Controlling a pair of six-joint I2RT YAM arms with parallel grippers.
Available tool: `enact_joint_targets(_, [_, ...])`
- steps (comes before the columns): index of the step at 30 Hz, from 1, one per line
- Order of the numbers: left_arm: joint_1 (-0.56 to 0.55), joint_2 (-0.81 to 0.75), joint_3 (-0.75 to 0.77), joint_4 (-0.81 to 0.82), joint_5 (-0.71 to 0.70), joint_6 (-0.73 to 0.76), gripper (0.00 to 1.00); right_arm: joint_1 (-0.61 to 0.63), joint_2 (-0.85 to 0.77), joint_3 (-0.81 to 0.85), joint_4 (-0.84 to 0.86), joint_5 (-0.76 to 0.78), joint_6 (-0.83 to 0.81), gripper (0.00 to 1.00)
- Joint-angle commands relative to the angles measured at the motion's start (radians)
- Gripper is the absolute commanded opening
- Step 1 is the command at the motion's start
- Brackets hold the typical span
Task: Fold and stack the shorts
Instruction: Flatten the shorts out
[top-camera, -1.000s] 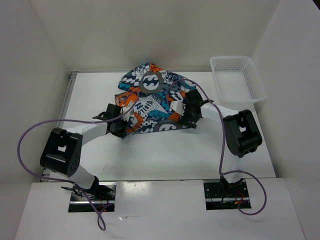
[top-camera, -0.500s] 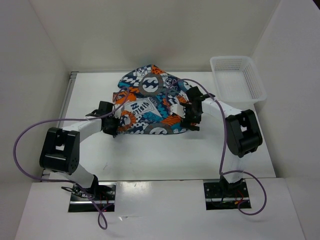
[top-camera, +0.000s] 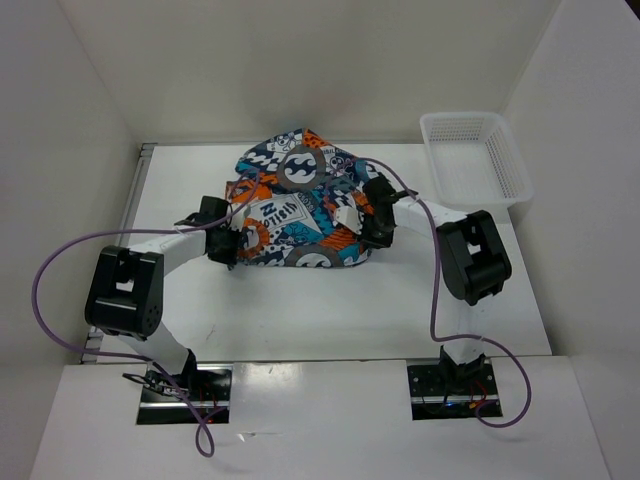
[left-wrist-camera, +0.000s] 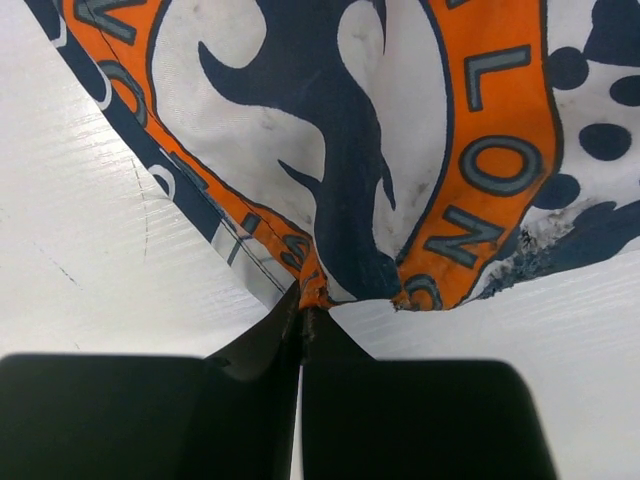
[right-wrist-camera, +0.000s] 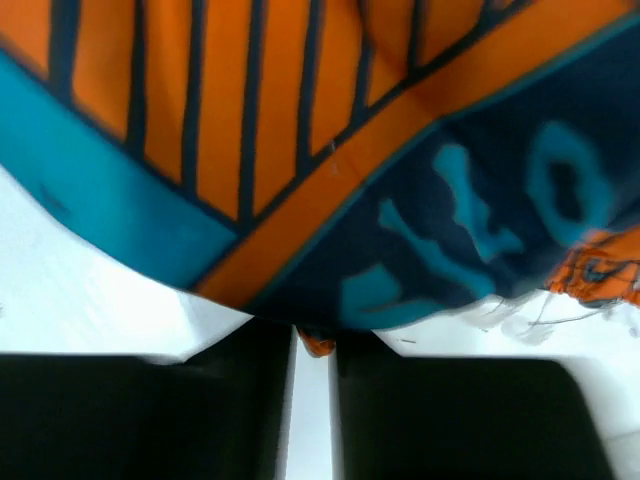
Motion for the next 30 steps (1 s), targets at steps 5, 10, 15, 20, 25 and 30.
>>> enact_joint_targets(5, [0.028, -0.003, 0.033, 0.006, -0.032, 0.005, 0.00, 0.025, -0.016, 0.039, 0.088, 0.001, 0.128, 0.00])
enact_joint_targets(10, [0.119, -0.101, 0.315, 0.006, -0.088, 0.005, 0.00, 0.034, -0.066, 0.464, 0.001, -0.033, 0.300, 0.00])
enact_joint_targets(15, [0.137, -0.290, 0.548, -0.003, -0.196, 0.005, 0.00, 0.056, -0.128, 0.887, -0.065, -0.033, 0.405, 0.00])
enact_joint_targets(20, [0.137, -0.515, 0.660, -0.003, -0.256, 0.005, 0.00, 0.103, -0.299, 0.957, -0.099, -0.103, 0.466, 0.00])
enact_joint_targets(25, [0.198, -0.630, 0.774, -0.023, -0.257, 0.005, 0.00, 0.103, -0.393, 1.003, -0.180, -0.203, 0.441, 0.00])
enact_joint_targets(30, [0.246, -0.657, 0.877, -0.023, -0.221, 0.005, 0.00, 0.103, -0.393, 1.164, -0.214, -0.341, 0.509, 0.00])
